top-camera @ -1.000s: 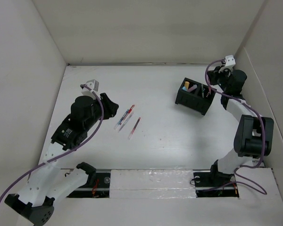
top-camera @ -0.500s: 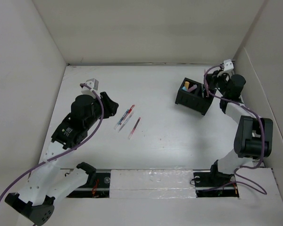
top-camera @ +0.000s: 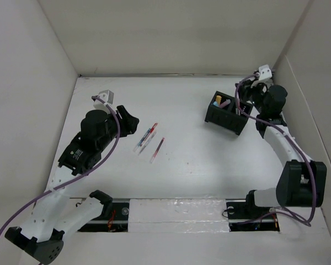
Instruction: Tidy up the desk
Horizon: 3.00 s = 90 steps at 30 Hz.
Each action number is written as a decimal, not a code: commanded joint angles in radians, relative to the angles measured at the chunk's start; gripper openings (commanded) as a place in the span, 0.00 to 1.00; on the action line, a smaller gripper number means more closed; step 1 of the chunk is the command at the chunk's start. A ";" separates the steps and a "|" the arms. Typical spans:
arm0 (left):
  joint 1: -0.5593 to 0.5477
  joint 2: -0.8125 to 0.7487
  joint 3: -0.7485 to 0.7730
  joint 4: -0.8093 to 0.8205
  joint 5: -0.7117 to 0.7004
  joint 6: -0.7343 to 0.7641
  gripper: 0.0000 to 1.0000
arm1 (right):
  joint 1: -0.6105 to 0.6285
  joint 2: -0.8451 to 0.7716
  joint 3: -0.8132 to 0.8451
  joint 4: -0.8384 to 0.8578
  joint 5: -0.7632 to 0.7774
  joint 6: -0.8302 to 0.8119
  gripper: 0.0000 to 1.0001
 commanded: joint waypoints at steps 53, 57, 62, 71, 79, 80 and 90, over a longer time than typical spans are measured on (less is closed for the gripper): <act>-0.004 -0.118 -0.092 0.018 0.103 0.026 0.35 | 0.984 0.632 0.534 -0.641 0.602 0.515 0.37; -0.004 -0.114 -0.086 0.019 0.101 0.027 0.35 | 0.984 0.602 0.511 -0.593 0.631 0.514 0.38; -0.004 -0.112 -0.078 0.018 0.098 0.031 0.35 | 0.984 0.685 0.588 -0.693 0.613 0.509 0.44; -0.004 -0.111 -0.078 0.013 0.098 0.034 0.35 | 0.993 0.766 0.664 -0.788 0.659 0.523 0.39; -0.004 -0.103 -0.049 0.016 0.081 0.047 0.35 | 1.013 0.728 0.589 -0.839 0.723 0.518 0.10; -0.004 -0.103 -0.048 0.016 0.081 0.047 0.35 | 1.013 0.718 0.554 -0.843 0.729 0.512 0.10; -0.004 -0.091 -0.029 0.012 0.078 0.041 0.35 | 1.013 0.581 0.371 -0.851 0.820 0.403 0.19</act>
